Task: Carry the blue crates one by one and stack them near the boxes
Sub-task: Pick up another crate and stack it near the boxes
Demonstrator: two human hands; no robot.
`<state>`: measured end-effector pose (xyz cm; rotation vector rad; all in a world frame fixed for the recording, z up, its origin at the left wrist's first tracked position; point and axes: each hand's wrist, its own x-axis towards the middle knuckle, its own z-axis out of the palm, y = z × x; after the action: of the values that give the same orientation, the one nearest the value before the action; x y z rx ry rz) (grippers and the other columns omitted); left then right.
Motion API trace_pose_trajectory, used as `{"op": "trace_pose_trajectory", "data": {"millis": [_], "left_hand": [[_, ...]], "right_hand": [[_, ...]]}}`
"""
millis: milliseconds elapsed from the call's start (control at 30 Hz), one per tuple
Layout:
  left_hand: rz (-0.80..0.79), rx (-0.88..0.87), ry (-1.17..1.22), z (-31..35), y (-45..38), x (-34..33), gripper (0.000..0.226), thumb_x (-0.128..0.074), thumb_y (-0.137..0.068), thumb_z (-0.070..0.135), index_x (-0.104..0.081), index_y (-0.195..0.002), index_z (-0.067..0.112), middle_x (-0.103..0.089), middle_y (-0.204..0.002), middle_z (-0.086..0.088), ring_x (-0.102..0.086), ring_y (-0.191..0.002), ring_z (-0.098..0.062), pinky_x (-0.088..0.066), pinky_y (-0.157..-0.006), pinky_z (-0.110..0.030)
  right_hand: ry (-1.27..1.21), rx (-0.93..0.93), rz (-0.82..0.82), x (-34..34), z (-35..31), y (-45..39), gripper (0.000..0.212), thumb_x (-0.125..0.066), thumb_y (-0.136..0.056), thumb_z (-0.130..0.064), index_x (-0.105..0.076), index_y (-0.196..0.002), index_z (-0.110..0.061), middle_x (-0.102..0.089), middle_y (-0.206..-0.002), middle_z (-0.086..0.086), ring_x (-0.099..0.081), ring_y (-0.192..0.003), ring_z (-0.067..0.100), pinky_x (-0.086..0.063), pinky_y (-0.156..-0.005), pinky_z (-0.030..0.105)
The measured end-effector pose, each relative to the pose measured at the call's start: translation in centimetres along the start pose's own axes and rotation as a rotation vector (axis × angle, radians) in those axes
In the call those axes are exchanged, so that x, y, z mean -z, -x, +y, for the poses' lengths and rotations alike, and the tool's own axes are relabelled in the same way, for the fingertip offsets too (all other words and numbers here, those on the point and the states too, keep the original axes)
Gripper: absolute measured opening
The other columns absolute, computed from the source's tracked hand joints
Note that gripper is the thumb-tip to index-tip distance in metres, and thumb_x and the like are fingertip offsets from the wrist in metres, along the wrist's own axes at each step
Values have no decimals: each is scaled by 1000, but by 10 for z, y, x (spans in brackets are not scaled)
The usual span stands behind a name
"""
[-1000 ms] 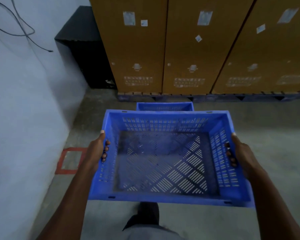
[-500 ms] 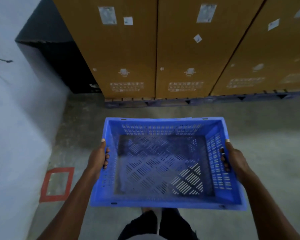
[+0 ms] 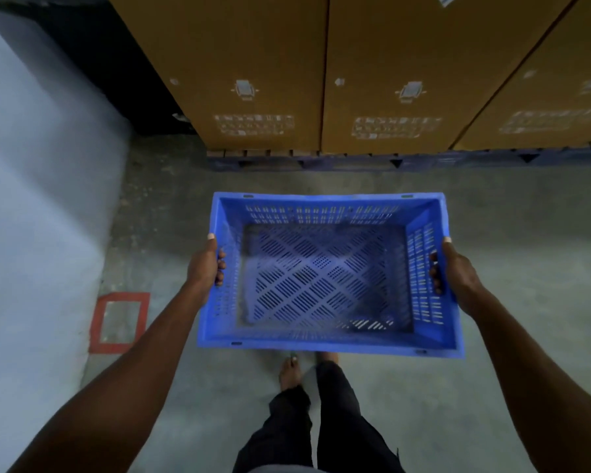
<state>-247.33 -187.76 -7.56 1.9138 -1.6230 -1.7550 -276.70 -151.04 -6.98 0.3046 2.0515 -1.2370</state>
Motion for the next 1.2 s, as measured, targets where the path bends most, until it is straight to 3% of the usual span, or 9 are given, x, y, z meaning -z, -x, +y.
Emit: {"op": "trace_pose_trajectory", "data": {"millis": [100, 400, 967, 1200], "left_hand": [[-7, 37, 14, -7, -25, -15, 56, -32, -102, 64, -49, -74, 18, -42, -60, 0, -32, -36, -13, -27, -44, -25], [46, 54, -18, -11, -64, -45, 56, -30, -103, 62, -50, -74, 18, -44, -62, -1, -34, -40, -14, -29, -45, -27], [80, 35, 0, -20, -74, -44, 58, -30, -102, 64, -54, -75, 19, -45, -60, 1, -34, -35, -10, -27, -39, -21], [81, 63, -7, -25, -75, -45, 58, -29, -101, 67, -53, -74, 20, -44, -60, 3, -31, -35, -9, -26, -43, -25]], "right_hand": [[17, -20, -7, -8, 5, -28, 62, -39, -92, -74, -54, -82, -15, -48, -63, 7, -41, -40, 18, -35, -39, 26], [-3, -80, -15, -21, 15, -82, 62, -37, -89, -75, -54, -80, -16, -47, -61, 5, -39, -39, 17, -34, -37, 23], [0, 2, 54, -29, 8, -86, 61, -36, -88, -75, -56, -76, -18, -49, -60, 3, -37, -42, 16, -32, -42, 26], [-5, 6, 46, -24, 6, -87, 62, -34, -91, -74, -56, -77, -17, -47, -59, 4, -36, -42, 17, -32, -43, 26]]}}
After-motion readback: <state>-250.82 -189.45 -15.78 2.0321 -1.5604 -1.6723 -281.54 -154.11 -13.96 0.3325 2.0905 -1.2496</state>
